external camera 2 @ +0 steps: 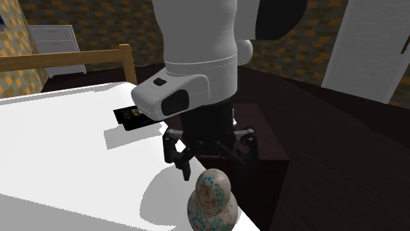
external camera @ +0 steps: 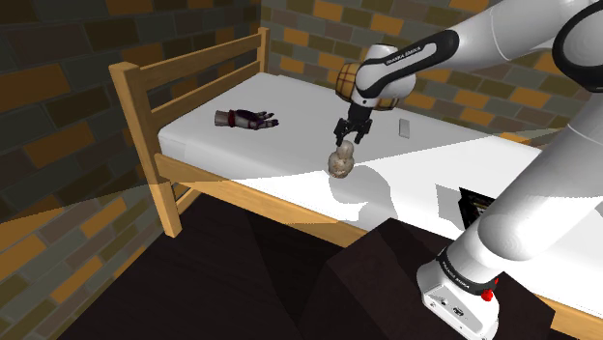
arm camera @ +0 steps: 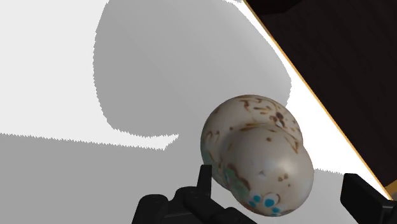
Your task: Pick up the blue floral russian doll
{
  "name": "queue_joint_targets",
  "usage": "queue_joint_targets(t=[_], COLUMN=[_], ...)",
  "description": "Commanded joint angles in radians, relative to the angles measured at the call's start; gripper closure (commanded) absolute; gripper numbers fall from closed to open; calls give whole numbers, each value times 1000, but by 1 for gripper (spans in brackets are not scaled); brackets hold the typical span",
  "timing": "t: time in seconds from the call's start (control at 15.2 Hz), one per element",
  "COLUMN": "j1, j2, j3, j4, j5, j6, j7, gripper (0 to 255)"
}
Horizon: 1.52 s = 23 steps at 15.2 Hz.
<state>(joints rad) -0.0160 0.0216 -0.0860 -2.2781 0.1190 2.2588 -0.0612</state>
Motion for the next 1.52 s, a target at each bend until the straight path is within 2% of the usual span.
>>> queue_joint_targets(t=[0.0, 0.07, 0.13, 0.73, 1.45], j1=[0, 0, -1, 0, -1], j2=[13, 13, 14, 13, -68], j3=[0, 0, 0, 0, -1], j4=[-4, -4, -4, -4, 61], j5=[3, 3, 3, 3, -18], j6=[18, 18, 18, 18, -127], j7=[-4, -4, -5, -4, 19], gripper=[0, 0, 255, 255, 255])
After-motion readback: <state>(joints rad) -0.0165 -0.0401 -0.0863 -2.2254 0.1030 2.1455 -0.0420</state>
